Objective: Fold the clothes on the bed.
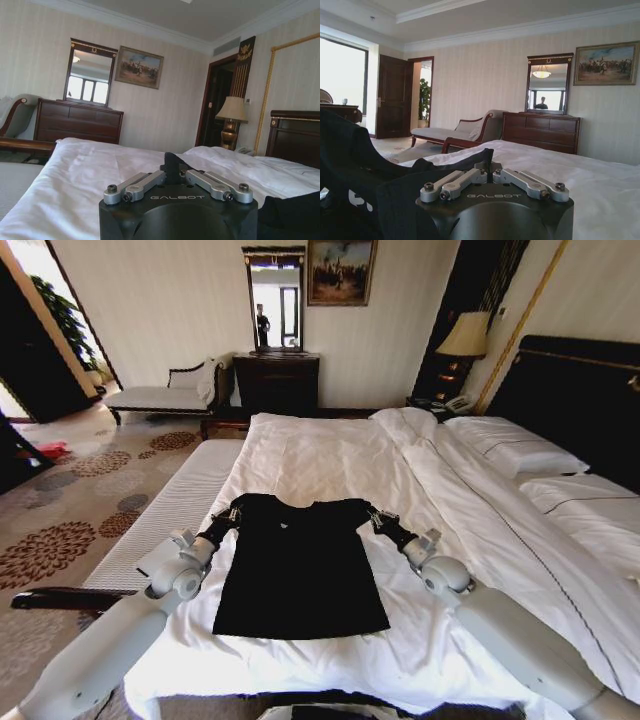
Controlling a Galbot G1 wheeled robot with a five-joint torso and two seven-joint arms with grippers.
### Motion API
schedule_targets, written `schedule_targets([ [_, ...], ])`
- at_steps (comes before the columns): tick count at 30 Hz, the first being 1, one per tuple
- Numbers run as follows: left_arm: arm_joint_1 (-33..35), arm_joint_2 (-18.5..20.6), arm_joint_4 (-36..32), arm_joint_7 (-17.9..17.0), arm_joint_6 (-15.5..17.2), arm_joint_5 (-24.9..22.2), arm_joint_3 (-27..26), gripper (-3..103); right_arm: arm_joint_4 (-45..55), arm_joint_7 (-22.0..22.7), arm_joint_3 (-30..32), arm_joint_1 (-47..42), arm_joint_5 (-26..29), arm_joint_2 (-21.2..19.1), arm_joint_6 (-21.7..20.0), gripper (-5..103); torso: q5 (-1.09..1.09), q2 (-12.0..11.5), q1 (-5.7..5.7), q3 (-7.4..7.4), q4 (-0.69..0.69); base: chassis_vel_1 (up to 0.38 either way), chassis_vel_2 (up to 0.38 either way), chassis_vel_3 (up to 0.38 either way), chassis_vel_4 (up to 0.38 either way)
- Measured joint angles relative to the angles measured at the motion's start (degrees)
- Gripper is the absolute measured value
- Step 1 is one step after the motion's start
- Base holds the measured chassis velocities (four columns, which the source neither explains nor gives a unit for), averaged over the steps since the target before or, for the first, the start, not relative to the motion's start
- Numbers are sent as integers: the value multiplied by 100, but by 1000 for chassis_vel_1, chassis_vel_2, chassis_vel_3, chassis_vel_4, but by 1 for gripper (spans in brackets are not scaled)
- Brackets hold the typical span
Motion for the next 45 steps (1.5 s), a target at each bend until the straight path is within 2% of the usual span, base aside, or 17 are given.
schedule_targets([
  [5, 432, -44, -177, 13, -63, 137, -334, 0, 184, -15, 286, -409, -280, 81, 88, 0, 0, 0, 1, 0, 0, 0, 0, 0, 0],
  [13, 1472, -337, -451, 130, -229, 557, -924, 0, 456, -86, 914, -1428, -807, 311, 324, 0, -1, 0, 0, 0, 0, 0, 0, 0, 0],
  [23, 2675, -686, -714, 342, -423, 987, -1404, 0, 586, -162, 1268, -2422, -1299, 614, 558, 0, 0, 1, -1, -1, 2, 0, 0, 0, 0],
  [35, 3343, -1052, -864, 438, -615, 1239, -1695, 0, 553, -342, 1553, -3143, -1819, 945, 906, 0, 0, 1, -1, 0, 0, 0, 0, 0, 0],
  [45, 3918, -1224, -837, 610, -852, 1540, -1883, 0, 573, -369, 1655, -3347, -1906, 919, 996, 0, -1, 1, 0, 0, 2, 0, 0, 0, 0],
])
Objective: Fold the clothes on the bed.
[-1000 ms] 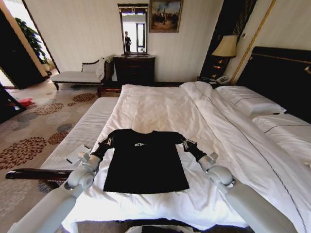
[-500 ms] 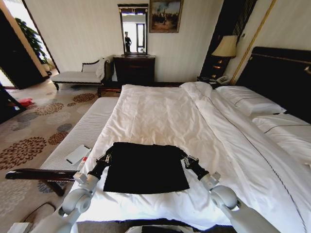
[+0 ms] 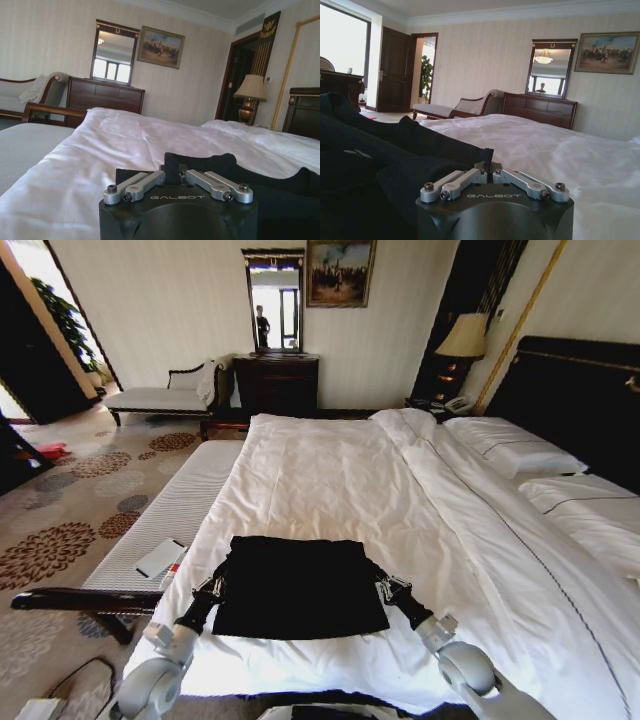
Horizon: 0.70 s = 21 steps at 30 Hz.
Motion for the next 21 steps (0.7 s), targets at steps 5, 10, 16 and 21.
schedule_targets([
  [5, 70, 60, 64, 30, -54, 68, 0, 0, 9, -21, 1, -216, -201, 99, 70, 0, 1, 0, 0, 0, -3, 0, 0, 0, 0],
  [10, 406, 53, -1, 68, -107, 169, 9, 0, -20, -63, 35, -372, -349, 202, 140, 0, 1, 0, 0, 0, -2, 0, 0, 0, 0],
  [16, 788, -96, 73, 169, -254, 413, 21, 0, -79, -76, -6, -399, -400, 195, 184, 0, 0, 0, 0, 0, 0, 0, 0, 0, 0],
  [21, 865, -163, 206, 222, -350, 474, -23, 0, -140, -79, -80, -465, -503, 231, 232, 0, 1, 0, 0, 0, -1, 0, 0, 0, 0],
])
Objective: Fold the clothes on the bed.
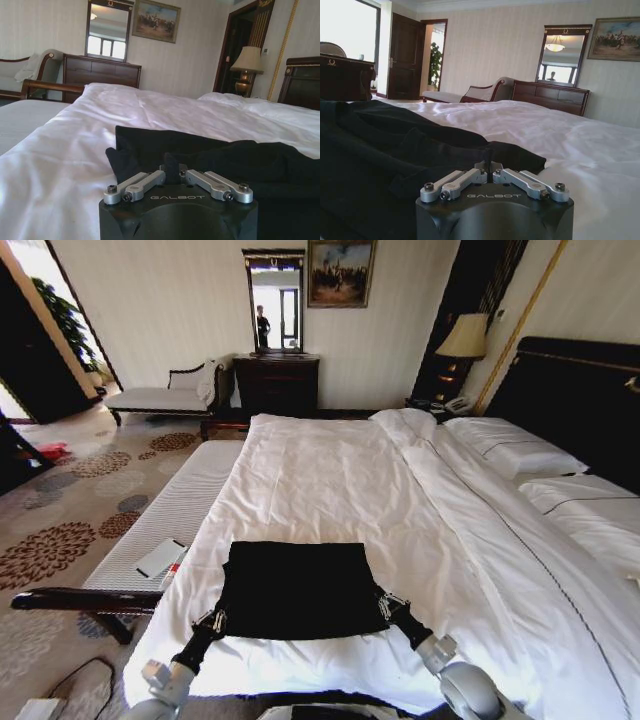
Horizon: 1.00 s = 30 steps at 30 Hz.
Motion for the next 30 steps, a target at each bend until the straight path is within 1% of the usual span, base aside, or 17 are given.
schedule_targets([
  [11, -70, -46, 291, 25, -76, -32, -64, 0, -85, -8, 40, -209, -147, 81, 157, 0, 0, 0, 0, 0, -1, 0, 0, 0, 0],
  [20, -193, -10, 449, 18, -78, -204, -151, 0, -68, -15, 46, -261, -140, 82, 183, 0, 0, -1, 0, 0, 0, 0, 0, 0, 0],
  [27, -144, -74, 464, -54, -76, -106, -54, 0, -156, -21, 46, -339, -260, 84, 251, 0, 0, -1, 0, 0, 0, 0, 0, 0, 0],
  [30, -94, -100, 450, -106, -57, 1, -14, 16, -163, -13, 32, -317, -255, 62, 251, 16, 0, -1, 0, 0, 0, 0, 0, 0, 0],
])
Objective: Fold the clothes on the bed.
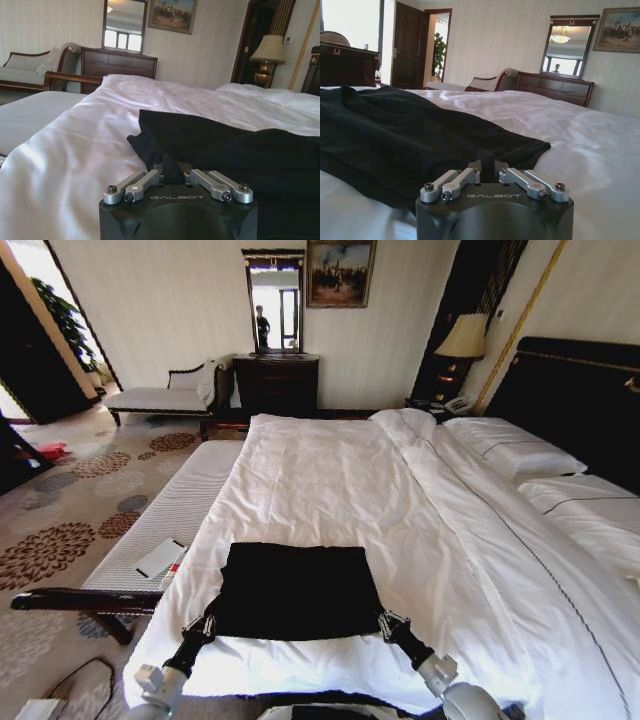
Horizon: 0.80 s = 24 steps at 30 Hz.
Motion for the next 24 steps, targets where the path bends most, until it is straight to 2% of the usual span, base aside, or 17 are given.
schedule_targets([
  [2, 13, -3, -9, -8, 6, 18, 2, 16, -3, 9, -2, 10, 5, -3, 0, 16, 1, 0, 0, 0, 0, 0, 0, 0, 0],
  [6, 104, -15, -104, -50, 24, 81, -54, 38, -6, 7, 43, -37, 12, -23, 64, 37, 1, 0, 0, 0, 0, 0, 0, 0, 0],
  [8, 126, -20, -124, -52, 24, 100, -74, 38, 2, -4, 65, -64, 12, -25, 89, 37, 1, 0, 0, 0, 0, 0, 0, 0, 0],
  [12, 263, -37, -268, -58, 8, 166, -207, 59, 119, -82, 229, -229, 41, -23, 171, 60, 0, 0, 0, 0, 0, 0, 0, 0, 0],
  [15, 353, -52, -388, -59, -9, 160, -311, 64, 229, -106, 334, -319, 172, -20, 174, 65, 0, 0, 0, 0, -1, 0, 0, 0, 0],
  [16, 391, -57, -434, -59, -18, 158, -358, 70, 273, -107, 370, -341, 258, -20, 164, 70, 0, 0, 0, 0, -1, 0, 0, 0, 0],
  [18, 474, -60, -574, -67, -24, 128, -478, 81, 387, -90, 461, -355, 550, -25, 37, 81, 1, 0, 0, 0, -1, 0, 0, 0, 0],
  [20, 477, -61, -586, -69, -23, 122, -486, 81, 405, -82, 473, -353, 598, -27, 4, 81, 1, 0, 0, 0, 0, 0, 0, 0, 0],
  [24, 202, -22, -734, -329, 298, -98, -636, 99, 676, 307, 567, 3, 1471, -219, -709, 99, 0, 0, 0, 0, 0, 0, 0, 0, 0],
])
